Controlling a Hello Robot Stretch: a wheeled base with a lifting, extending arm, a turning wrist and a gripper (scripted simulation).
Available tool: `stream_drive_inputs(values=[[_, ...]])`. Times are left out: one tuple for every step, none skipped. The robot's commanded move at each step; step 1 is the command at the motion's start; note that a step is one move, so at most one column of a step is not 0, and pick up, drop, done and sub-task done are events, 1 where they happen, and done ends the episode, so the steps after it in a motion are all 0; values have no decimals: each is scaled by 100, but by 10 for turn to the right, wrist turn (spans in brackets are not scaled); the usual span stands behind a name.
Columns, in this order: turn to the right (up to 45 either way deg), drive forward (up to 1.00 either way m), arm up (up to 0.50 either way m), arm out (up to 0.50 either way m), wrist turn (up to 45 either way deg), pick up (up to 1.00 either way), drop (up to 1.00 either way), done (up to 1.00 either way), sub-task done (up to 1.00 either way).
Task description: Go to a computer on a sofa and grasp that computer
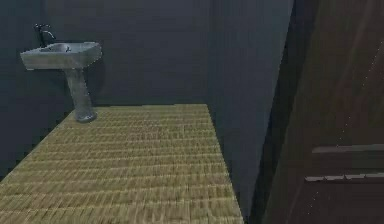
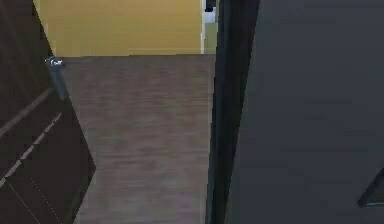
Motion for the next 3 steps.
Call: stream_drive_inputs(values=[[180, 0, 0, 0, 0, 0, 0, 0, 0], [0, 45, 0, 0, 0, 0, 0, 0, 0], [450, 0, 0, 0, 0, 0, 0, 0, 0]])
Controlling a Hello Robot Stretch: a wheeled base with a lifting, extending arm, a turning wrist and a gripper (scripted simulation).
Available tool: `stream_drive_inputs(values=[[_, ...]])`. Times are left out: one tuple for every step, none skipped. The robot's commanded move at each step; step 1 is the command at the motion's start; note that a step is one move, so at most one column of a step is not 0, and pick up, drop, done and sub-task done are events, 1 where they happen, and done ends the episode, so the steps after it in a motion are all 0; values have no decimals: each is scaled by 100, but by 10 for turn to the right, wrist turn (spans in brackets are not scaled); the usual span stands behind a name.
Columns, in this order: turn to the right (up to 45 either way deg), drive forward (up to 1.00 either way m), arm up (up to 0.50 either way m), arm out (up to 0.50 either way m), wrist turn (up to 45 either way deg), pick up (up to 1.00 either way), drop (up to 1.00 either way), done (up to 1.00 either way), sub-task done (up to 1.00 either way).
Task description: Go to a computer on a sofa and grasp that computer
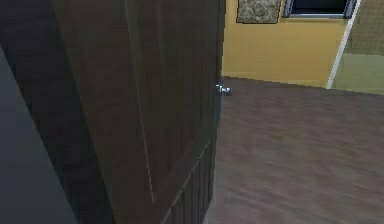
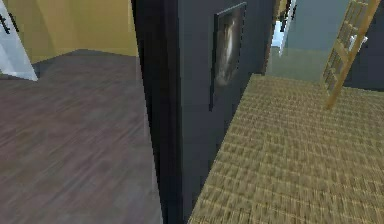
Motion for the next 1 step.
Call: stream_drive_inputs(values=[[150, 0, 0, 0, 0, 0, 0, 0, 0]])
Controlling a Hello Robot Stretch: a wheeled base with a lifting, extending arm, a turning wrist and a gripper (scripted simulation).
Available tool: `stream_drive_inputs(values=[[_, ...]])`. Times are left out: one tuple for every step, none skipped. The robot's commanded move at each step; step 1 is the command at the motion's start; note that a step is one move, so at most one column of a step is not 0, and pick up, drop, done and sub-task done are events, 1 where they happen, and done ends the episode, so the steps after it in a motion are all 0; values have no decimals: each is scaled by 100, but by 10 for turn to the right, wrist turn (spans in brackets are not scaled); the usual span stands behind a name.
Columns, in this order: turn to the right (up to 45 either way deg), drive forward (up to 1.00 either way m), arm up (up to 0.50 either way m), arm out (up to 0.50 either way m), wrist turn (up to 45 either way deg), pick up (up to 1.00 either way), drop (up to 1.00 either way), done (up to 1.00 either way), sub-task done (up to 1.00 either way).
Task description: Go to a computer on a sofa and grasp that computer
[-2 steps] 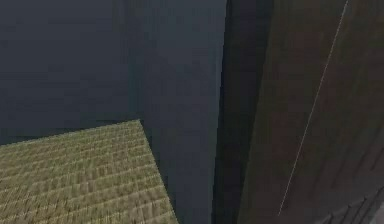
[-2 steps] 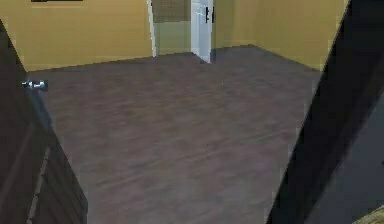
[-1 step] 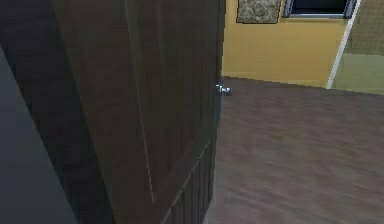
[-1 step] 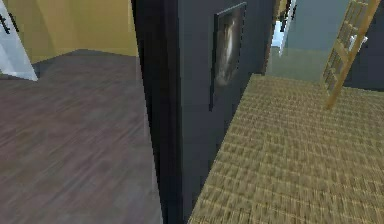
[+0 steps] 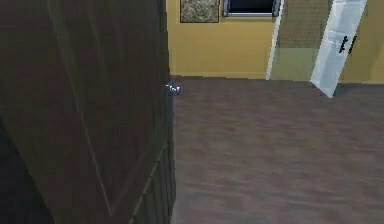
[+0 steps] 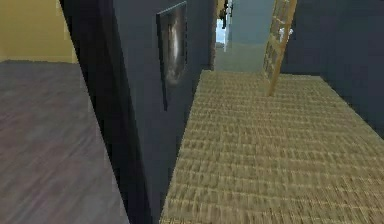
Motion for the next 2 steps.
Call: stream_drive_inputs(values=[[0, 45, 0, 0, 0, 0, 0, 0, 0], [300, 0, 0, 0, 0, 0, 0, 0, 0]])
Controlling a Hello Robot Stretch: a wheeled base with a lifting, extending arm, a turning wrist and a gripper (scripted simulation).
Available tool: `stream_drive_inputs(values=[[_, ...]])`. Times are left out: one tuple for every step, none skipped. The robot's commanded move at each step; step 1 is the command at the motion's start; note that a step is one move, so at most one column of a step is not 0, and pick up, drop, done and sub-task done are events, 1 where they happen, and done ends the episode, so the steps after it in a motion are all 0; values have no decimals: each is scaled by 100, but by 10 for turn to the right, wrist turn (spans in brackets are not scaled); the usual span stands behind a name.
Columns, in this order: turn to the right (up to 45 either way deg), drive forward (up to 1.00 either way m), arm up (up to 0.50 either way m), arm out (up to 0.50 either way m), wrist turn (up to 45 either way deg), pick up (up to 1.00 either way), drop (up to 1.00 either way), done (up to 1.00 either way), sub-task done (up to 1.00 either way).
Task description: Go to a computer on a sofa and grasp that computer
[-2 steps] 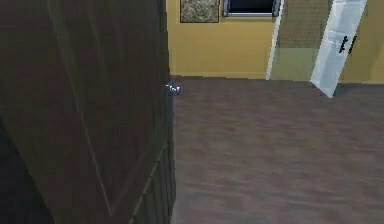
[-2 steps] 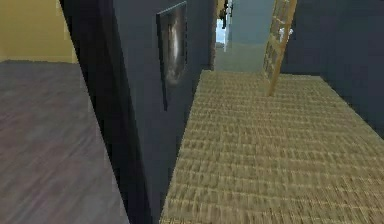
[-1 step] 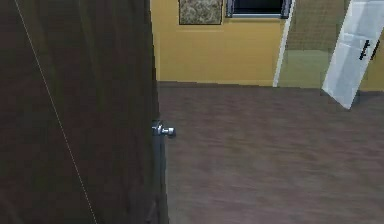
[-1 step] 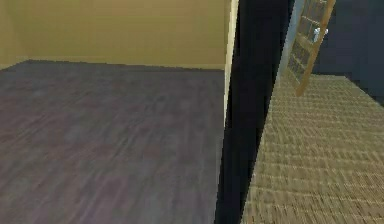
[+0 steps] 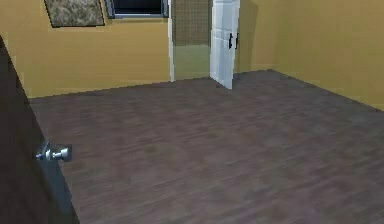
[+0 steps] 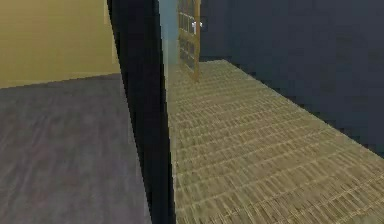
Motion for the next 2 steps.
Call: stream_drive_inputs(values=[[0, 100, 0, 0, 0, 0, 0, 0, 0], [0, 100, 0, 0, 0, 0, 0, 0, 0]])
